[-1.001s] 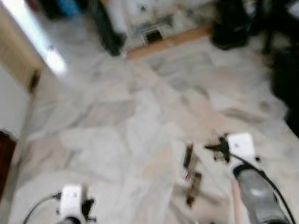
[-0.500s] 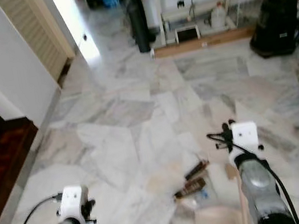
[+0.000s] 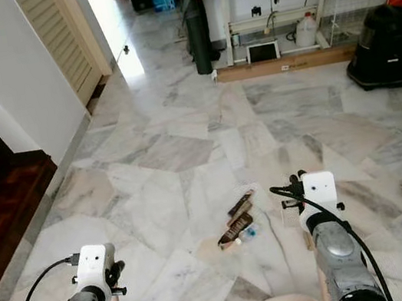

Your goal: Sweep floor

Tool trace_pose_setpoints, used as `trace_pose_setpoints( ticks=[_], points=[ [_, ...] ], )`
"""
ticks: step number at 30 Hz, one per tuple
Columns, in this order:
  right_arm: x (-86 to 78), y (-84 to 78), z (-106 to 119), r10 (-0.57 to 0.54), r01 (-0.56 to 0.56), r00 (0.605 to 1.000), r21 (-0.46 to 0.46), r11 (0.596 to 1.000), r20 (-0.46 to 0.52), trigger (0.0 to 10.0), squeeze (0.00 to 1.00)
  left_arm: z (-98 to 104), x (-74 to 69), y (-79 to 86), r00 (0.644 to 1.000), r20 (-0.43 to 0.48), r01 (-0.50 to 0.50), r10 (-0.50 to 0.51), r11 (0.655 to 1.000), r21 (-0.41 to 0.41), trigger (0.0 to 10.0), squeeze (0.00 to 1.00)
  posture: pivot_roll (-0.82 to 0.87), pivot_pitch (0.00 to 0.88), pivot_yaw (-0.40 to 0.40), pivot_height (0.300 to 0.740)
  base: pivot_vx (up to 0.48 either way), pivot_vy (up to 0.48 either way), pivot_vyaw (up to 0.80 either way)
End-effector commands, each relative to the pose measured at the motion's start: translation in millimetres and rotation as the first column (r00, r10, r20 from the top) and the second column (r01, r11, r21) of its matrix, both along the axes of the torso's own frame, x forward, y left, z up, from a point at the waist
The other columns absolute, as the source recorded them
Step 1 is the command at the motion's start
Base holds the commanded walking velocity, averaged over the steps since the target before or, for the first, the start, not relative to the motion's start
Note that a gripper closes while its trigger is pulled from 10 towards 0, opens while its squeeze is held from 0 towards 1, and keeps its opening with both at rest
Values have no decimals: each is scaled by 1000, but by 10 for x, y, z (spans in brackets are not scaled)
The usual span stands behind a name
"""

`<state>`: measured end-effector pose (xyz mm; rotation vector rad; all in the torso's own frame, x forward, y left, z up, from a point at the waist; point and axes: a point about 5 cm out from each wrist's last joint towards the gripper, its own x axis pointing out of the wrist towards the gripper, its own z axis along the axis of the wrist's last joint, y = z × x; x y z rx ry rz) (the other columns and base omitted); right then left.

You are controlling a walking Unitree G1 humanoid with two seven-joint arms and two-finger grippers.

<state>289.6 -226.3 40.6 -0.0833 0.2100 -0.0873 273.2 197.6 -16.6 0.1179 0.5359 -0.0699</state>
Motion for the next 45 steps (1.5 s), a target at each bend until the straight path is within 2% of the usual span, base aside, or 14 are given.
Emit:
trace_pose_setpoints(
  ticks=[1,11,23,33,42,45],
  points=[
    [23,35,7,14,-14,1000,4,1000,-4,10000,0,-69,-86,48,999,-31,-24,24,1000,-2,10000,0,-183,0,103,740,0,0,0],
    [45,-33,38,-15,15,1000,-25,1000,-1,10000,0,-80,-98,2,999,-22,-29,28,999,-30,10000,0,-172,0,82,740,0,0,0],
    [39,-105,69,-62,62,998,-15,998,24,10000,0,-88,-105,-25,999,-20,-32,31,998,-45,10000,0,-172,0,73,740,0,0,0],
    [55,-110,93,-67,68,997,-15,998,38,10000,0,-98,-118,-36,999,-20,-33,32,998,-52,10000,0,-172,0,70,740,0,0,0],
    [76,-185,120,-118,118,992,8,993,43,10000,0,-106,-127,-60,1000,-20,-23,22,998,-60,10000,0,-187,0,71,740,-267,0,0],
    [76,-186,125,-108,109,993,-11,994,46,10000,0,-112,-134,-53,999,-23,-27,25,998,-59,10000,0,-197,0,60,740,-300,0,0]
  ],
)
